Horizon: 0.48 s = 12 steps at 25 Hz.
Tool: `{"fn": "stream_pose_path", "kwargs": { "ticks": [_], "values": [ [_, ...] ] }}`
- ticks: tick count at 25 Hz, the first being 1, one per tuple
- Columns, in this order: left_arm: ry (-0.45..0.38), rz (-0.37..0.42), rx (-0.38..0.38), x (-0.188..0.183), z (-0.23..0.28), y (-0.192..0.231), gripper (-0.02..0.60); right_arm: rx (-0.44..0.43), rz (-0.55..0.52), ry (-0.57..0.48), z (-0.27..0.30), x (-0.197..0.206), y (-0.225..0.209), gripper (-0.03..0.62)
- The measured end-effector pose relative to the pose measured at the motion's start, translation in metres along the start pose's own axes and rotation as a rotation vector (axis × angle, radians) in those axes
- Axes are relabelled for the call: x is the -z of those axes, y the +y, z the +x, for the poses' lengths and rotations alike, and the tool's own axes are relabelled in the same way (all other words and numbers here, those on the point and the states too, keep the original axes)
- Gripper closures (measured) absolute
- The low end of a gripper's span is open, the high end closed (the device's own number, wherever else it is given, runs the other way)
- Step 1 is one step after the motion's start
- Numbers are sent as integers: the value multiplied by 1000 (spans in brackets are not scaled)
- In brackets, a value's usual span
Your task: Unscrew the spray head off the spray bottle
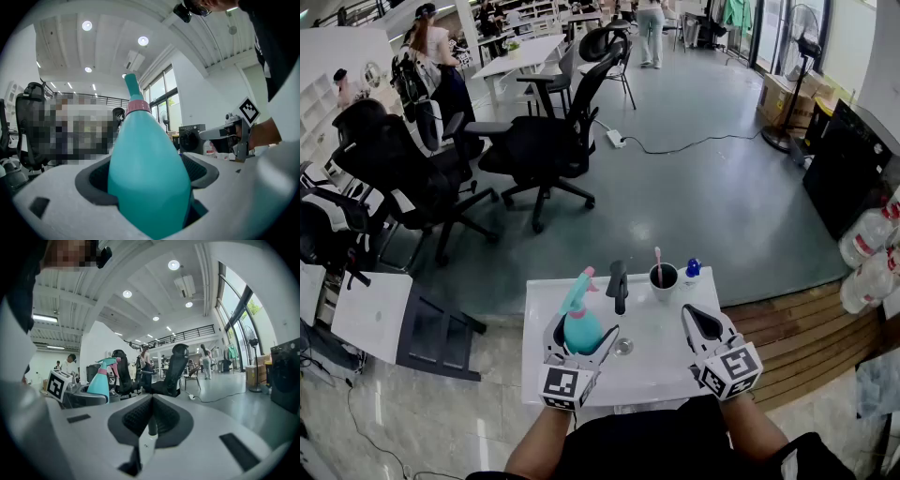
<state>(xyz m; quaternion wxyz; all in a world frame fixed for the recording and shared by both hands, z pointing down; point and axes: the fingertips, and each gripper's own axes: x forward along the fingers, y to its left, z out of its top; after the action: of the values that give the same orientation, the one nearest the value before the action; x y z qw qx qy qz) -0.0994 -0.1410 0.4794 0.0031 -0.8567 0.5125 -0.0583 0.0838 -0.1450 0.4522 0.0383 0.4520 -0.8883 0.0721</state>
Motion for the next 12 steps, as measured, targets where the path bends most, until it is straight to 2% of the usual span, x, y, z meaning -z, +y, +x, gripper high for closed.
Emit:
{"fn": "stream_pose_path", "kwargs": {
  "ticks": [4,12],
  "values": [
    [-14,6,-12,-3,8,2,150,-10,-40,-13,9,-11,1,591],
    [-14,5,-19,-1,10,4,150,-20,-111,0,15,-8,9,591]
  ]
}}
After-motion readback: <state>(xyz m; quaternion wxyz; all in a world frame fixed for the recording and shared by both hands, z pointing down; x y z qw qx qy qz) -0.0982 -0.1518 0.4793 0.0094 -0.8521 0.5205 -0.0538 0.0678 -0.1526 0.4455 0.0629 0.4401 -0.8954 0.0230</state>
